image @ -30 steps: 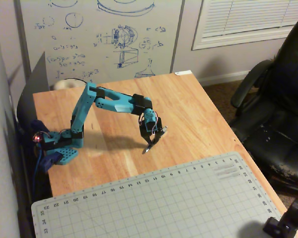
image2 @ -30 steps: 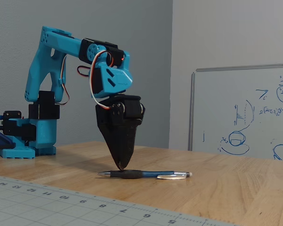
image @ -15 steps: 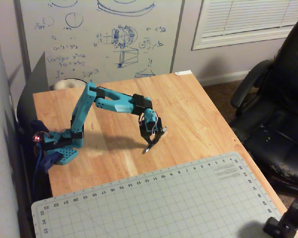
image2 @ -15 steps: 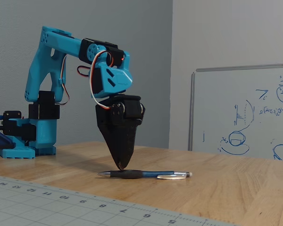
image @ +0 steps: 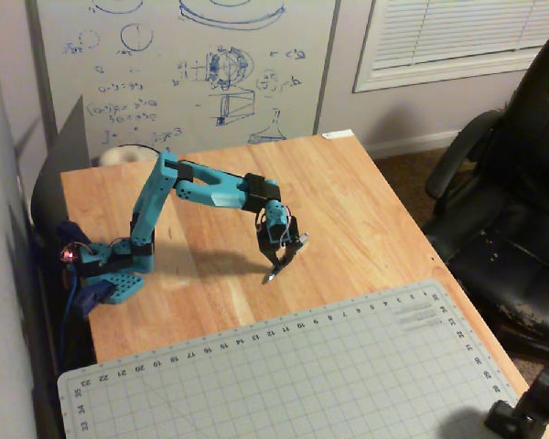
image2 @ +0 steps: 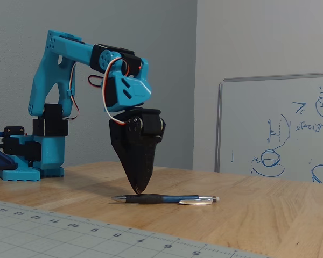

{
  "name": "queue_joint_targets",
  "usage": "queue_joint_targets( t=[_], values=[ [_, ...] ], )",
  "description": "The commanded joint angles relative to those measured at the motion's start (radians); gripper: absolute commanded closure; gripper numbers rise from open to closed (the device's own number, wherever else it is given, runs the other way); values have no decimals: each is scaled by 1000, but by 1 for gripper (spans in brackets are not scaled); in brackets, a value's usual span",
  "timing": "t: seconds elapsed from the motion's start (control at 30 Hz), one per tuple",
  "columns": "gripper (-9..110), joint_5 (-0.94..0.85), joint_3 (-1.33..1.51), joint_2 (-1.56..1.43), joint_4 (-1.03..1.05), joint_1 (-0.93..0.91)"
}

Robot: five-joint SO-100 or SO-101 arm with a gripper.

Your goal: Touch the pen.

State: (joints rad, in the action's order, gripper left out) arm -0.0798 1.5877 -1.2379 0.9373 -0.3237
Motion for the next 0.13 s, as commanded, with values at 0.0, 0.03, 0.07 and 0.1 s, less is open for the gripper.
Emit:
queue_joint_targets(
  t=[0.0, 0.03, 0.07, 0.1],
  values=[
    [101, -5, -64, -21, -11, -15],
    [101, -5, -64, -21, -11, -15],
    [101, -5, -64, -21, -11, -15],
    [101, -5, -63, -21, -11, -15]
  ],
)
